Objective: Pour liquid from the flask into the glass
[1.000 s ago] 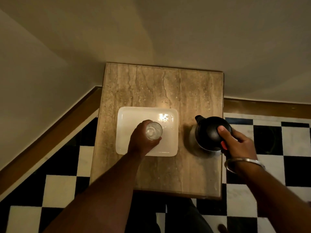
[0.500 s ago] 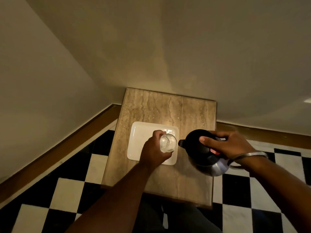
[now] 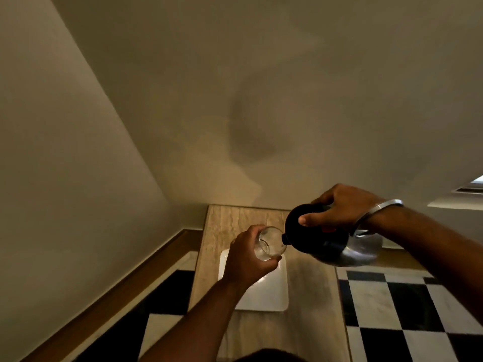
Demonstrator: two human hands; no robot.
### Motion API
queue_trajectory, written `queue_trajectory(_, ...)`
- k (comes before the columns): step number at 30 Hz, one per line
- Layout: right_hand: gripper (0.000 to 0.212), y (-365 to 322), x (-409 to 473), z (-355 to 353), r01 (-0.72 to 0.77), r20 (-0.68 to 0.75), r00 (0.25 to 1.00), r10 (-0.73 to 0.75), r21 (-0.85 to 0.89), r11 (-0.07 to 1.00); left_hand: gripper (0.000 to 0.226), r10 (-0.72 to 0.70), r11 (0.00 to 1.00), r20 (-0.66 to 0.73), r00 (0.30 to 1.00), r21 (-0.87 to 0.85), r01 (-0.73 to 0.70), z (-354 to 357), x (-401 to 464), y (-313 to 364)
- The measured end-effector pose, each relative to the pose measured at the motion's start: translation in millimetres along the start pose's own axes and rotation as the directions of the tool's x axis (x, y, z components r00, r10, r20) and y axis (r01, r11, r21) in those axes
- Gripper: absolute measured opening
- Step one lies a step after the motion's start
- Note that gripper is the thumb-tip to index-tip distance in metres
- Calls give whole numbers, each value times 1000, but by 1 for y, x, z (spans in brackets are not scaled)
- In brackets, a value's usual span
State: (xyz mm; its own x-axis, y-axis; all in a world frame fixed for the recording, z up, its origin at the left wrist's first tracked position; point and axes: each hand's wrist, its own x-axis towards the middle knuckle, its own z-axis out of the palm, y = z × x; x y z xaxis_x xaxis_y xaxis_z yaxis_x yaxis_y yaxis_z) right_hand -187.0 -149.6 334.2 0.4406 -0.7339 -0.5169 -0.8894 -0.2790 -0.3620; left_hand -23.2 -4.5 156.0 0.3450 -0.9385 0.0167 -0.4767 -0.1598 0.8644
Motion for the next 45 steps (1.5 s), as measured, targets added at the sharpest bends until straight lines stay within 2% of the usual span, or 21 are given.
queue_trajectory(11, 55, -75, -41, -68, 41, -93, 994, -63, -219, 975, 74, 201, 978, 13, 979, -52, -200, -34, 19, 53)
queue_trajectory(19, 52, -86, -63, -96, 33, -155, 984, -92, -346, 938, 72, 282, 958, -63, 957, -34, -285, -34, 21, 82)
queue_trajectory(28, 58, -87, -79, -105, 49, -181, 971, -156, -486, 873, 78, 276, 954, -77, 958, -102, -283, -27, 20, 103)
queue_trajectory(45, 56, -98, -100, -115, 63, -213, 941, -264, -654, 754, 76, 275, 951, -142, 951, -103, -290, -26, 9, 131)
